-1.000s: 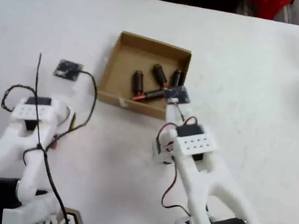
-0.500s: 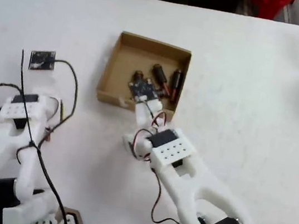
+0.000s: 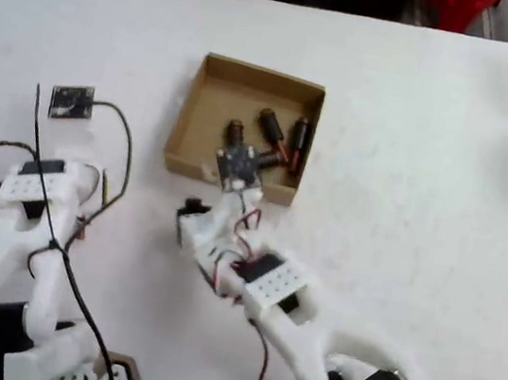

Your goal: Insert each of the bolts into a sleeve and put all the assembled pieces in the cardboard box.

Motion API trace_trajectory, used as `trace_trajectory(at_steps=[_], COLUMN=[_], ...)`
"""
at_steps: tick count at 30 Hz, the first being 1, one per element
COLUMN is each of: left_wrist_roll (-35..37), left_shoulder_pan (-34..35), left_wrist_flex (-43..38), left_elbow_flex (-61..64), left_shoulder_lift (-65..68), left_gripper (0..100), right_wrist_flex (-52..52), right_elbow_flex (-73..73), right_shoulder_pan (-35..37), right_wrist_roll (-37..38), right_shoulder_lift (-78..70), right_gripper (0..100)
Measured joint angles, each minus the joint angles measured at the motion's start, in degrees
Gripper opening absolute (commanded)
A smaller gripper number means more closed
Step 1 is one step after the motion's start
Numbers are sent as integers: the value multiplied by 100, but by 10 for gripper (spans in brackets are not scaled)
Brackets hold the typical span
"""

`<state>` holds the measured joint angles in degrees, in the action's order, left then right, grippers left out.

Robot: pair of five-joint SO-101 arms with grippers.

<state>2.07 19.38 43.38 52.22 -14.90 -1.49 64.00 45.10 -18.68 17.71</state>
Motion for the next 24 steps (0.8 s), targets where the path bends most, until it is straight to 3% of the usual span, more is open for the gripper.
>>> trace_trajectory(at_steps=[11,24], left_wrist_roll=[0,0], left_shoulder_pan=[0,0], left_wrist_flex=[-202,-281], left_elbow_flex=[0,0], left_shoulder_lift=[0,0], left_gripper=[24,23], right_wrist_flex=[3684,7947], right_elbow_flex=[782,791], right_shoulder_pan=[149,211], right_wrist_roll=[-18,185], right_shoulder_lift=[-149,-3051], right_gripper=[16,16])
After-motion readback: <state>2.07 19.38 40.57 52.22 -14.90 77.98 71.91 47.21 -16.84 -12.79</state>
